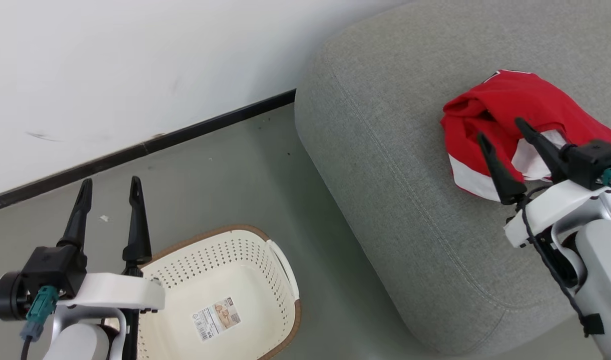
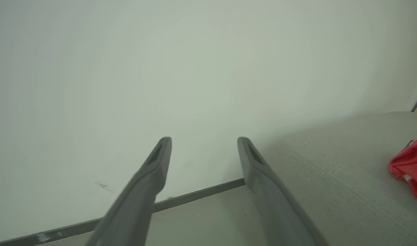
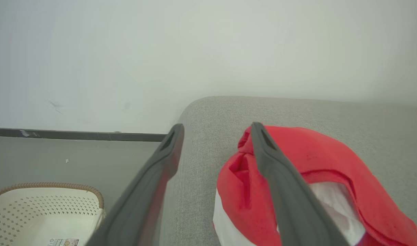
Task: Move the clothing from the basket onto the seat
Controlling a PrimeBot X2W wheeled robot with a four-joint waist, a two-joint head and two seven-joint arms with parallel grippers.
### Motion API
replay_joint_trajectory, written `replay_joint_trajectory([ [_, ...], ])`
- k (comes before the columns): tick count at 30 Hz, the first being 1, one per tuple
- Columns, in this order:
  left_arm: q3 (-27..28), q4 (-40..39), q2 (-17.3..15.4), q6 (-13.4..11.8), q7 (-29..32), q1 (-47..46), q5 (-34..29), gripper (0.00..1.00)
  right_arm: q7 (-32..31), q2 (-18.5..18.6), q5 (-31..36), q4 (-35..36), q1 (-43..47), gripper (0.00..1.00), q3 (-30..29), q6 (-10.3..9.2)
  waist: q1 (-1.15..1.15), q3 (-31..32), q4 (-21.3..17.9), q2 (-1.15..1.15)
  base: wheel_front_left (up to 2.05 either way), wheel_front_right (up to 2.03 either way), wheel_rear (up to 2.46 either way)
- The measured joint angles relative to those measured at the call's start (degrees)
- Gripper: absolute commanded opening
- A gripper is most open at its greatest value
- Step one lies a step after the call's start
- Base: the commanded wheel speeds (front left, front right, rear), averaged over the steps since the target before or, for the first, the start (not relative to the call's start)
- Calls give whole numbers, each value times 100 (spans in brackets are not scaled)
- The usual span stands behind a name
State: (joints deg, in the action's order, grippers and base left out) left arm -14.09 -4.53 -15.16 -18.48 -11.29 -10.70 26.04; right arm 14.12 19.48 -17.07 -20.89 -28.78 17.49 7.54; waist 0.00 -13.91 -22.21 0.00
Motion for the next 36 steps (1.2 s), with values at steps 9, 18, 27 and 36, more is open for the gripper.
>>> replay_joint_trajectory([
  [9,183,169,-112,-225,-149,424,-68,100,1,-430,326,-53,9,100,40,0,0,280,441,0,0,0,0],
  [18,275,353,21,-357,-200,844,-94,100,8,-794,660,4,187,100,-330,0,0,576,862,0,0,0,0],
  [27,280,511,51,-348,-244,1071,-87,100,9,-1057,971,315,770,100,-815,0,0,861,1175,0,0,0,0],
  [36,196,608,151,-194,-292,1147,-43,100,9,-1399,1177,508,1571,100,-1057,-1,0,1174,1433,0,0,0,0],
])
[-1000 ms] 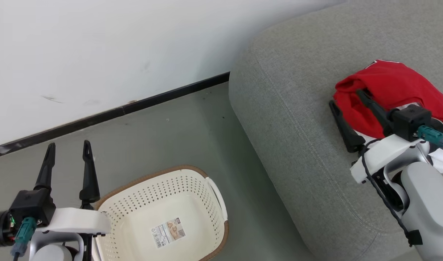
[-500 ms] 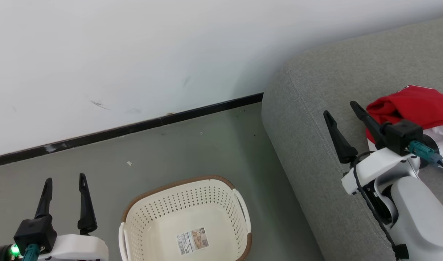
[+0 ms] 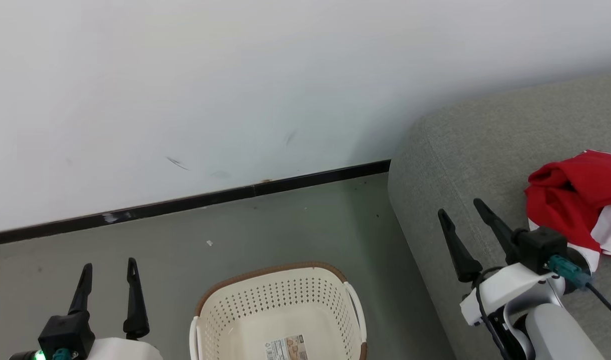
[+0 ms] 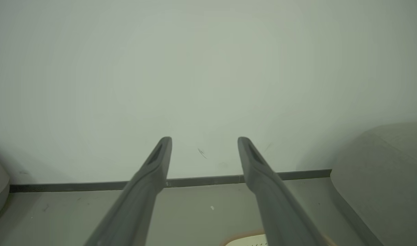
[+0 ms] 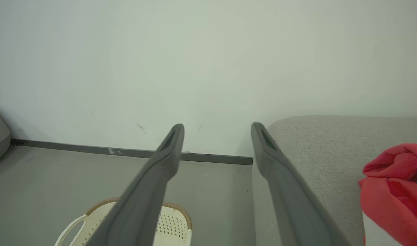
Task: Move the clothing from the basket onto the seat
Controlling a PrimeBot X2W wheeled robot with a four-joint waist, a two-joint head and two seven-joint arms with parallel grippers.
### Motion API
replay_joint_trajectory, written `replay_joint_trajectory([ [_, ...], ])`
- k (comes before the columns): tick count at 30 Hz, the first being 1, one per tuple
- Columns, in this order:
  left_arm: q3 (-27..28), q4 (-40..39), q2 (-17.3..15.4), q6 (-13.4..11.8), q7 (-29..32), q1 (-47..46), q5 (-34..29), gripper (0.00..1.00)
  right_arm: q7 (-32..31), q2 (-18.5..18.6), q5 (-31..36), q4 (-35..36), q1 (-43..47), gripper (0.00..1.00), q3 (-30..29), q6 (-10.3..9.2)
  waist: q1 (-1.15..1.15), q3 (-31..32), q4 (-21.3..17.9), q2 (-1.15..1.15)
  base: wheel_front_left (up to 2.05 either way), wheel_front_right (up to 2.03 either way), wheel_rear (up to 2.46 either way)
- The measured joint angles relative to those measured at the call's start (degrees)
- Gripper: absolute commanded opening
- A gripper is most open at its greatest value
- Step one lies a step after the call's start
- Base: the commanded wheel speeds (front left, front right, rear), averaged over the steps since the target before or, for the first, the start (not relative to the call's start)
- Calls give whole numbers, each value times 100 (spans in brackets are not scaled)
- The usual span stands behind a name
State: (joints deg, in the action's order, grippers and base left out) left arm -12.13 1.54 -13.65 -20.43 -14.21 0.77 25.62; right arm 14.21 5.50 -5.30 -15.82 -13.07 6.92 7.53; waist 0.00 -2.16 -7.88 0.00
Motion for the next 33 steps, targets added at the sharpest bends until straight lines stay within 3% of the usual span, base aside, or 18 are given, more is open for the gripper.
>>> replay_joint_trajectory([
  [21,-113,309,36,400,0,-7,118,100,0,-219,292,426,962,100,-216,0,0,435,346,0,0,0,0],
  [33,-45,456,40,402,0,-30,212,100,0,-300,348,613,1174,100,-204,0,0,412,357,0,0,0,0],
])
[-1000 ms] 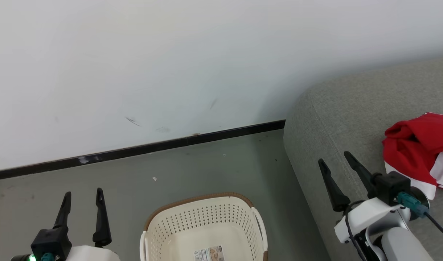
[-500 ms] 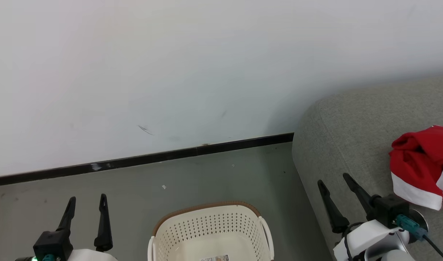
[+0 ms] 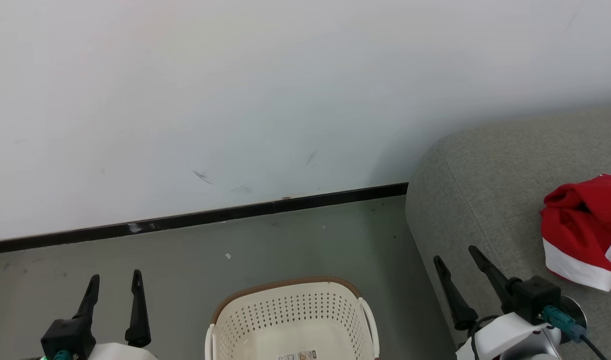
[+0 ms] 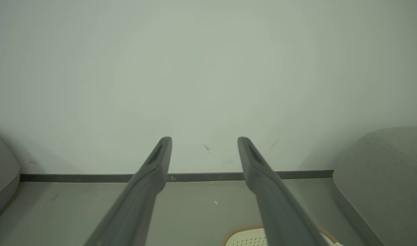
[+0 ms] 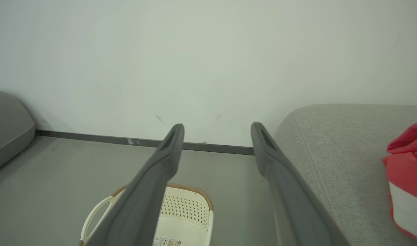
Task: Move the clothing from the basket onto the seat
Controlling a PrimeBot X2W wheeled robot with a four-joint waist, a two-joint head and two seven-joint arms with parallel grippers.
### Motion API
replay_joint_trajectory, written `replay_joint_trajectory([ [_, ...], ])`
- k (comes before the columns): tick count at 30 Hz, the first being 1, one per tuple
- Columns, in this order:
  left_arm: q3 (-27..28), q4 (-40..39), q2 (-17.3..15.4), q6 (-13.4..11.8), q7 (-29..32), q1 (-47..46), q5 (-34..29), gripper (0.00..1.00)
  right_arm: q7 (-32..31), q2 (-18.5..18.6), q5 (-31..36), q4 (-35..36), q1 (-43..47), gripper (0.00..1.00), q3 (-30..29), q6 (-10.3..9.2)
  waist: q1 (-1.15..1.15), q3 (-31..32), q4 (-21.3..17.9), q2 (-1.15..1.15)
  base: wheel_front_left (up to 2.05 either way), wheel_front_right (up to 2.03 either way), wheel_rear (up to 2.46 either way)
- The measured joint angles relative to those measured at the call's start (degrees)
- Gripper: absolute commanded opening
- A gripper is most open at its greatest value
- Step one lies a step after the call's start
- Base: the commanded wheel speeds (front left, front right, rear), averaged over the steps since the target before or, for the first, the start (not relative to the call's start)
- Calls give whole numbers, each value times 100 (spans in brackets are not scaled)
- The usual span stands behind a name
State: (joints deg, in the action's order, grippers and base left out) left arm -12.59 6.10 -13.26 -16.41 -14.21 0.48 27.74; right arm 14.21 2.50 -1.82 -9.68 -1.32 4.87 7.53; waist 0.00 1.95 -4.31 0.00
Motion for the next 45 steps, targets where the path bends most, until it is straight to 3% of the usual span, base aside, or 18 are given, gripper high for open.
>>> replay_joint_trajectory([
  [36,70,375,-133,152,70,-125,100,100,0,-5,-225,171,119,100,110,0,0,-76,57,0,0,0,0],
  [37,69,400,-120,149,70,-114,99,0,-4,-10,-224,143,120,0,116,1,0,-73,59,0,0,0,0],
  [45,-15,633,186,155,108,135,164,0,-10,-64,-285,-122,371,0,183,1,0,-74,60,0,0,0,0],
])
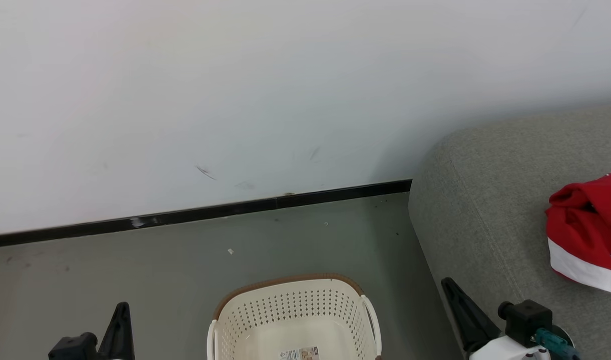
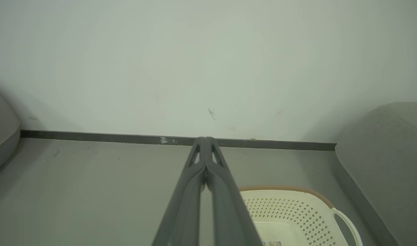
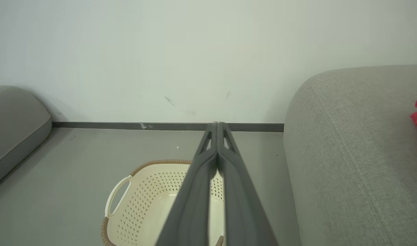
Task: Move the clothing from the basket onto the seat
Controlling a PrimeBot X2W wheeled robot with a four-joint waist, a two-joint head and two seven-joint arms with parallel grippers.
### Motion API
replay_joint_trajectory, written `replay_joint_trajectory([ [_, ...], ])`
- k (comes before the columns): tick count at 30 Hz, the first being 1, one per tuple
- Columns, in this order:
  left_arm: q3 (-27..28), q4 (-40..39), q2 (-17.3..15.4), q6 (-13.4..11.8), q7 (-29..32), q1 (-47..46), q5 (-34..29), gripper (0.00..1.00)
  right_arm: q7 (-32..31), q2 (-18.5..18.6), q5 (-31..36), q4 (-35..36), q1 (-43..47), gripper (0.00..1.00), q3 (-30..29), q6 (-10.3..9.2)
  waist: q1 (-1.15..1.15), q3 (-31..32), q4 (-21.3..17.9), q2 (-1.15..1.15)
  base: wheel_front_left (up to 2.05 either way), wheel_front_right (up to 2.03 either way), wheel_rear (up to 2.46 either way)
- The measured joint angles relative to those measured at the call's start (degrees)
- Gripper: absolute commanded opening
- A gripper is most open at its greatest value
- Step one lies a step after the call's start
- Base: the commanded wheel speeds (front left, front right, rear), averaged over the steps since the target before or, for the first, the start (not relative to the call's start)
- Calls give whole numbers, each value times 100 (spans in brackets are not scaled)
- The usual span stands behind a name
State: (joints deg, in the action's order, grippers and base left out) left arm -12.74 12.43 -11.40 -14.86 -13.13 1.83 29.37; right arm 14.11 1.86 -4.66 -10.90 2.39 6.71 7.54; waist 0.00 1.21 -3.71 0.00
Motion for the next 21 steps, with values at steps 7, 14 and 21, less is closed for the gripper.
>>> replay_joint_trajectory([
  [7,146,0,34,146,148,-3,461,0,0,0,-446,186,135,0,135,0,0,-11,4,0,0,0,0],
  [14,254,-1,79,271,263,-7,950,0,0,1,-1184,302,213,0,124,0,1,-23,35,0,0,0,0],
  [21,363,-3,182,415,441,-20,1378,0,-125,3,-2001,297,203,0,-63,-1,19,-26,83,0,0,0,0],
])
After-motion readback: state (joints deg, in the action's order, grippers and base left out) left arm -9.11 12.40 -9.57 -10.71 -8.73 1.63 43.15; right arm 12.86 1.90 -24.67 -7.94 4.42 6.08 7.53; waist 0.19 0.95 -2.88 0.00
